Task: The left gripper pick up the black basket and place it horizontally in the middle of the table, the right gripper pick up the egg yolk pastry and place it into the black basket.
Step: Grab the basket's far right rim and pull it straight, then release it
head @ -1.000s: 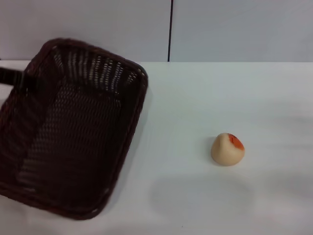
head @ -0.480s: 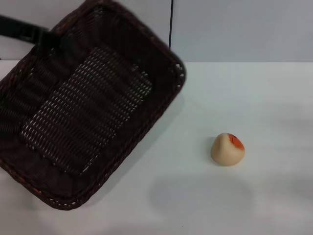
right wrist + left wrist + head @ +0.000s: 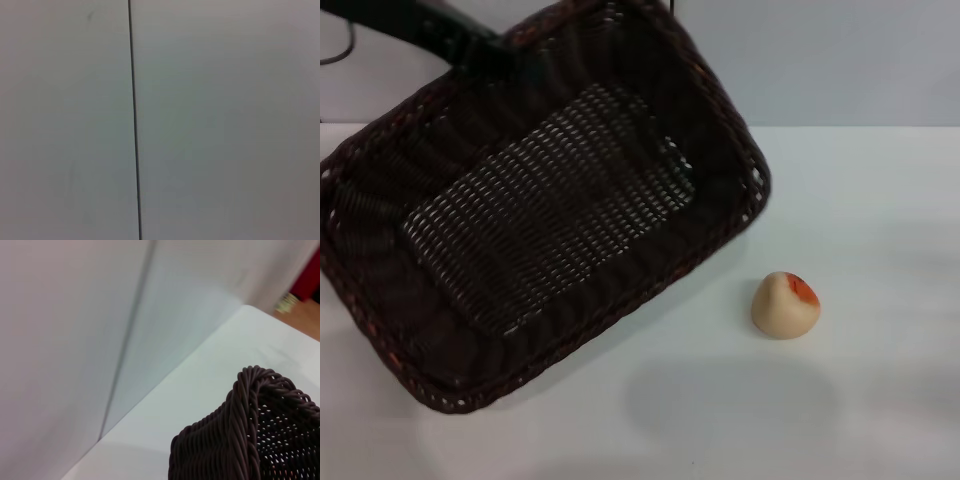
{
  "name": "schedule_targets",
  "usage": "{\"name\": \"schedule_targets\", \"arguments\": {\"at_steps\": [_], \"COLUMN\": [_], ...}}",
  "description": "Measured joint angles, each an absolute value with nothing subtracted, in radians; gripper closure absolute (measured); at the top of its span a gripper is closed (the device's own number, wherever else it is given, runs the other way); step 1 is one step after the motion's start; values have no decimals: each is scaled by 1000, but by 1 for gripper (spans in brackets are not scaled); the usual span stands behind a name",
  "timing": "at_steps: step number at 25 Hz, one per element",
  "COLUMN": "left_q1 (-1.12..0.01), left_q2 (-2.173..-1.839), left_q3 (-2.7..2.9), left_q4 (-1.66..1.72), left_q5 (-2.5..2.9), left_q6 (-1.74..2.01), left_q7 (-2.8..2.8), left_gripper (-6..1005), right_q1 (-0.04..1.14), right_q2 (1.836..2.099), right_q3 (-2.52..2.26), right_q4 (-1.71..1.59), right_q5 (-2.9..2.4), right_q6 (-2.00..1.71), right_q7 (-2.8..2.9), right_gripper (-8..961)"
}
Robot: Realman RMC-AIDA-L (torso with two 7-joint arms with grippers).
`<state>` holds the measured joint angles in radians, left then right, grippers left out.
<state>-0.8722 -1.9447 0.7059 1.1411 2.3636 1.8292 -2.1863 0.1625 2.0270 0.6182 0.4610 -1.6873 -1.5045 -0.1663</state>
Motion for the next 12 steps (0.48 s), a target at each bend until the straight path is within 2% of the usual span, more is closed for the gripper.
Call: {"name": "schedule_targets", "arguments": {"at_steps": [7, 12], "left_q1": [-967, -1039], "left_q2": [-1947, -1970], "left_q3": [750, 790], "left_q4": [1084, 1068], "left_q5": [2401, 2479], "left_q6": [1824, 1821], "left_q7": [-2066, -1986], "left_gripper": [788, 788], "right_q1": [136, 116], "right_q2": [2038, 2047], "right_q3": [620, 620], "right_q4": [459, 459], "right_q5": [-1687, -1687], "right_q6": [-1530, -1543], "right_q7": [-165, -164], "right_gripper": [390, 391]}}
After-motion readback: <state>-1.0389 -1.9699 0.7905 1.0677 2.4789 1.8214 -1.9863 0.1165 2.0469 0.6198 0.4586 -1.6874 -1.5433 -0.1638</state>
